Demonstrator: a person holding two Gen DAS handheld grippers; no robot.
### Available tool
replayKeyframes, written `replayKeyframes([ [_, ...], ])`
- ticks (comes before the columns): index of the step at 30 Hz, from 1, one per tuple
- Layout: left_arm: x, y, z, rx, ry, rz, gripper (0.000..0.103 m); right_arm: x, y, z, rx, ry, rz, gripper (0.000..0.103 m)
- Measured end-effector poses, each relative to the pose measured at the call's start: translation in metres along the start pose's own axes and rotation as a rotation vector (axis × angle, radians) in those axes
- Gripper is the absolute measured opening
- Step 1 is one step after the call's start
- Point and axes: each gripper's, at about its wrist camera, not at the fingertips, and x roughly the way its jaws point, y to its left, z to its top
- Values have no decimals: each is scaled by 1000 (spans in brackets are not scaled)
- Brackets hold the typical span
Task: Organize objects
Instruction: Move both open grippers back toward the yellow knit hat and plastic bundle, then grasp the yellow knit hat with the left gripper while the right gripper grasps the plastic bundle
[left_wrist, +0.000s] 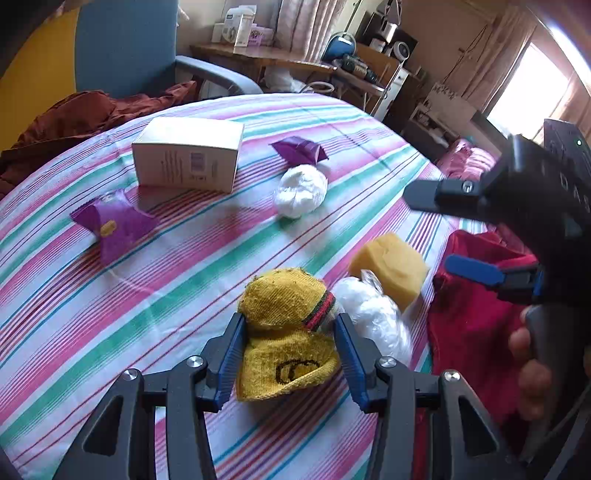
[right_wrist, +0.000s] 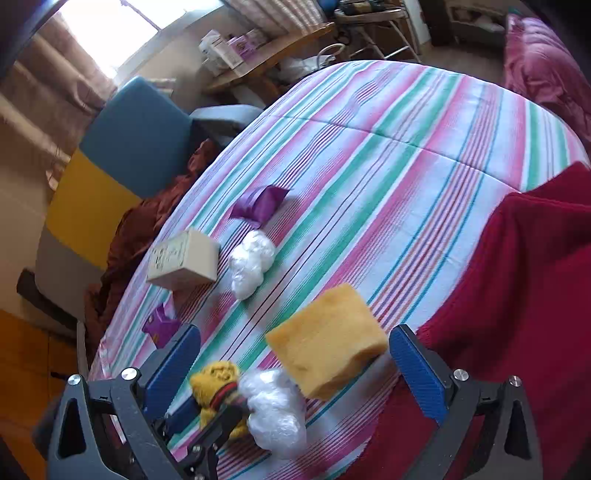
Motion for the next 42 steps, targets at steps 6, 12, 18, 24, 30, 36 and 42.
replayKeyframes([
  [6, -21, 19, -21, -39, -31, -24, 22, -13, 18, -3, -100, -65, 10, 103],
  [12, -60, 47, -60, -82, -45, 44, 14, -1, 55, -23, -298, 23, 38, 93],
  [18, -81, 72, -81, -187, -42, 59, 22, 14, 68, -42, -395, 121, -10, 74],
  [24, -82, 68, -68, -206, -57, 27, 43, -2, 59, -33, -330, 69, 47, 74],
  [30, -60, 54, -31, -196, -47, 60, 79, -5, 55, -27, -281, 65, 60, 77],
  [36, -24, 43, -7, -167, -17, 108, 77, -4, 55, -27, -287, 65, 65, 79],
  [42, -15, 55, -21, -146, -1, 133, 47, -3, 58, -29, -310, 70, 80, 78],
])
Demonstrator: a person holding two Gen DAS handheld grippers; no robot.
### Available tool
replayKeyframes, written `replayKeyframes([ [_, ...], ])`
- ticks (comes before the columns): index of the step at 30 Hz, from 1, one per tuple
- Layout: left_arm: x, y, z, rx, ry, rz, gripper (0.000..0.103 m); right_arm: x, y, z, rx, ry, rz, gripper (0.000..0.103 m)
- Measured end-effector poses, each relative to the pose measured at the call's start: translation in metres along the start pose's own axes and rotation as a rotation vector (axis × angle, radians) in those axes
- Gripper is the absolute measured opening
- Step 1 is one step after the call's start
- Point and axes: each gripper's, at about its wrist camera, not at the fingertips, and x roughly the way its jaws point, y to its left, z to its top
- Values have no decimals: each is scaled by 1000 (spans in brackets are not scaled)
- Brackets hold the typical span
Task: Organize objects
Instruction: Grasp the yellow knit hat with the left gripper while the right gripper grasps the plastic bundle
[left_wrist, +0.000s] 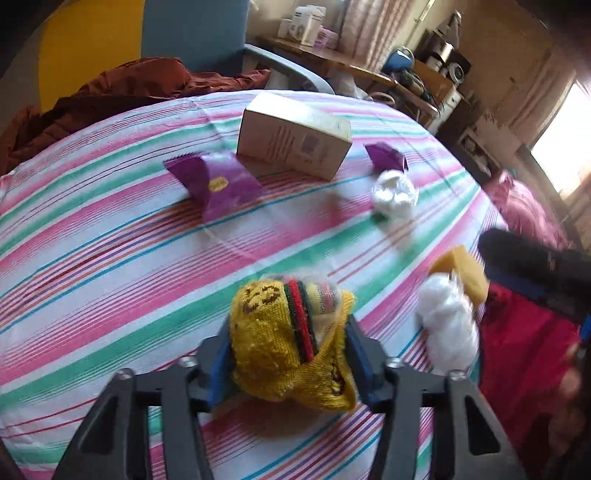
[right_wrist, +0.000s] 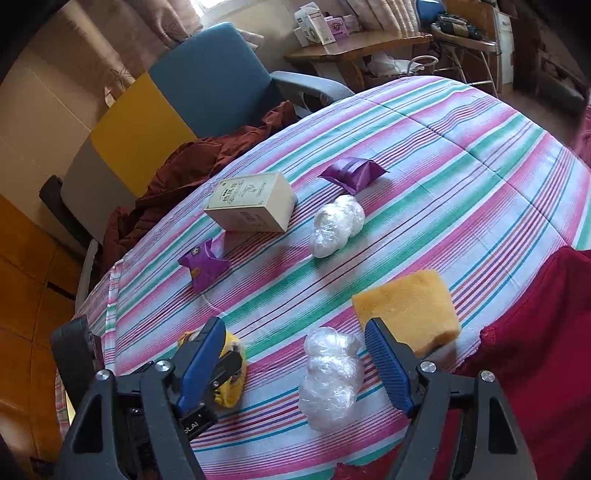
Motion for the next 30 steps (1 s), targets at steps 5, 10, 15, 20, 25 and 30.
replayKeyframes([
  [5, -18, 19, -19, -24, -15, 13, 45, 3, 6, -3, -31, 24, 24, 67],
  [10, -38, 36, -45, -55, -25, 33, 45, 13, 8, -9, -40, 91, 42, 51],
  [15, -60, 51, -72, -94, -34, 38, 45, 15, 14, -16, -79, 106, -42, 46],
  [20, -70, 54, -86, -89, -47, 51, 45, 22, 7, -16, -87, 128, -164, 49],
  [25, -77, 58, -94, -96, -49, 51, 45, 11, 7, -16, -84, 91, -145, 48],
  [30, -79, 59, -97, -102, -55, 51, 45, 39, 2, -24, -95, 210, -217, 48],
])
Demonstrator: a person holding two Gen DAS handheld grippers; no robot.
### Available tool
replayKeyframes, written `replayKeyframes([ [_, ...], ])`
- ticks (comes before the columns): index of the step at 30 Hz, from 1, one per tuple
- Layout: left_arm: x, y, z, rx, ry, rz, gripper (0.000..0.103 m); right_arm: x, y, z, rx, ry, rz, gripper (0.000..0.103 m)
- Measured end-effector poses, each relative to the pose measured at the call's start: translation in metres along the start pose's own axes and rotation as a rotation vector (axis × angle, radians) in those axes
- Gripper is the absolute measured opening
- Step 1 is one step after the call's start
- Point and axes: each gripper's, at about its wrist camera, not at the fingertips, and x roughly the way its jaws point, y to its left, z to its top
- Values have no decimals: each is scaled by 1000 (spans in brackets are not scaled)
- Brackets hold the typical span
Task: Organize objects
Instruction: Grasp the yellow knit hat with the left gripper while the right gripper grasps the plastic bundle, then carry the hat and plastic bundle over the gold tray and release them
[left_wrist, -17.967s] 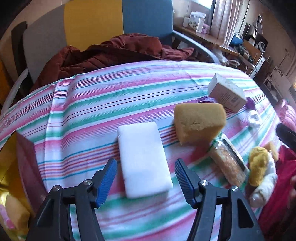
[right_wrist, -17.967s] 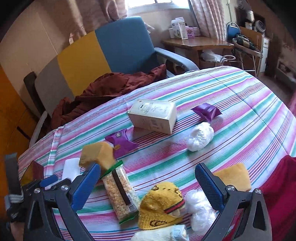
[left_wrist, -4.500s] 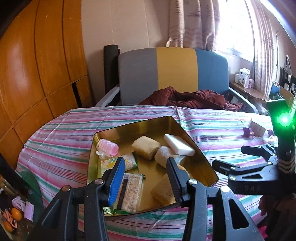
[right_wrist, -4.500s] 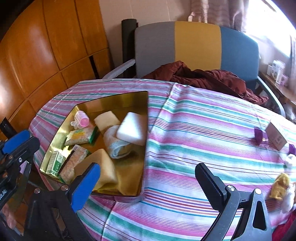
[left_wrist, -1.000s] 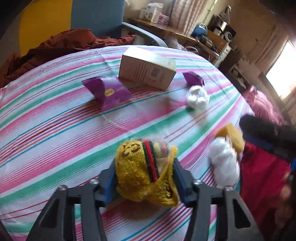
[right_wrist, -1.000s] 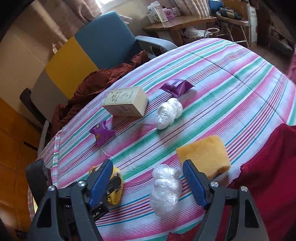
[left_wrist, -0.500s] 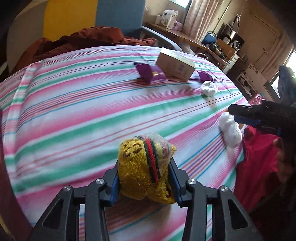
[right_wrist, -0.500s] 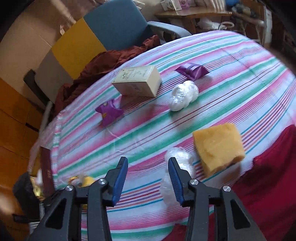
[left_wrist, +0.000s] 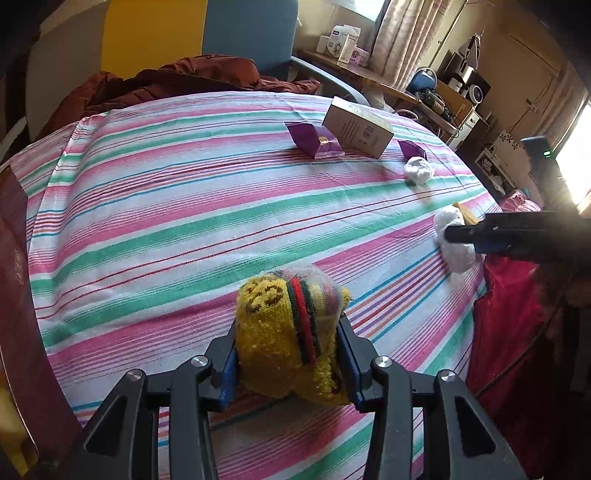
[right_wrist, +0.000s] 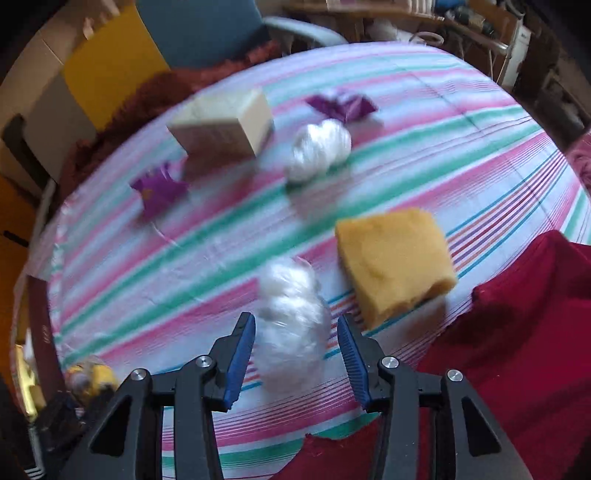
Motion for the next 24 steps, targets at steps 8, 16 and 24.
replayKeyframes([
  [8, -13, 3, -5, 10, -39, 1, 44, 6, 19, 2, -115, -37, -27, 34],
  [16, -74, 21, -12, -25, -156, 9, 44, -6, 70, -13, -305, -106, 24, 34],
  [24, -136, 65, -29, -136, -256, 34, 44, -30, 142, -39, -420, -153, 177, 34],
])
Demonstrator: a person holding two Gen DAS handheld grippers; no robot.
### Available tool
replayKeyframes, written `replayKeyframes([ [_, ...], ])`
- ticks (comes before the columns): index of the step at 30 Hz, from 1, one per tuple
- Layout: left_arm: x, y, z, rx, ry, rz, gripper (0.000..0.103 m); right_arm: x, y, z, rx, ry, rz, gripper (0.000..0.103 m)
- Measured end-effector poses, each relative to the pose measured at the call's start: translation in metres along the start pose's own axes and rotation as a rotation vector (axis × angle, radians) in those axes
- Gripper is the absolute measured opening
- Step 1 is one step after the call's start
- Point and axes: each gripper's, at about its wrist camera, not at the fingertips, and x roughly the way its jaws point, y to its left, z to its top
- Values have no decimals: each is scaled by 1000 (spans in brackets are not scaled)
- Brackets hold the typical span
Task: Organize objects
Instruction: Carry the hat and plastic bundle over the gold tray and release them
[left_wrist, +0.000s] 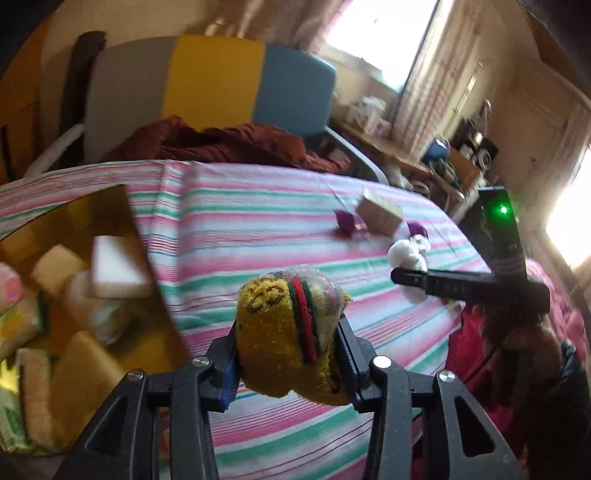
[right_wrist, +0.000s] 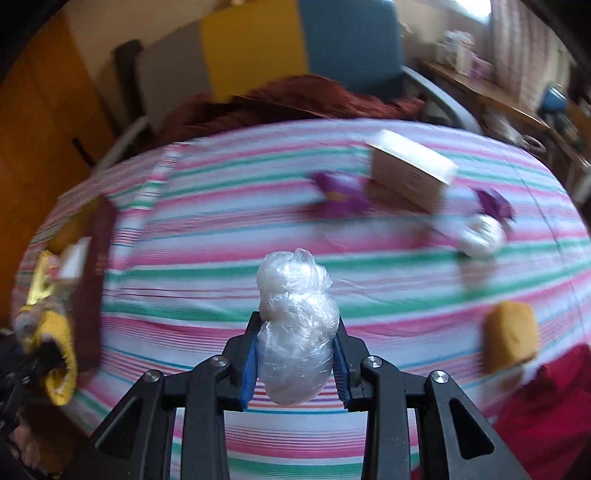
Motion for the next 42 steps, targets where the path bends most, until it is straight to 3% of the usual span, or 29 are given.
replayKeyframes([
  [12, -95, 106, -30, -245, -140, 144, 44, -14, 176, 1, -241, -40, 324, 34],
  [18, -125, 150, -55, -358, -178, 216, 44, -2, 228, -2, -343, -11, 361, 34],
  [24, -128, 174, -61, -427, -185, 218, 45, 19, 251, -11, -389, 37, 355, 35],
  [27, -122, 175, -52, -418, -189, 206, 45, 26, 254, -15, -393, 54, 349, 42],
  [29, -115, 172, -44, -402, -185, 176, 50, 29, 252, -16, -382, 56, 344, 61],
  [34, -78, 167, -35, -411, -100, 167, 67, 26, 243, -20, -349, 60, 352, 83],
  [38, -66, 170, -45, -447, -61, 202, 71, 17, 238, -26, -357, 34, 332, 98],
  [42, -75, 173, -53, -459, -70, 245, 71, 8, 234, -31, -350, -17, 315, 102],
])
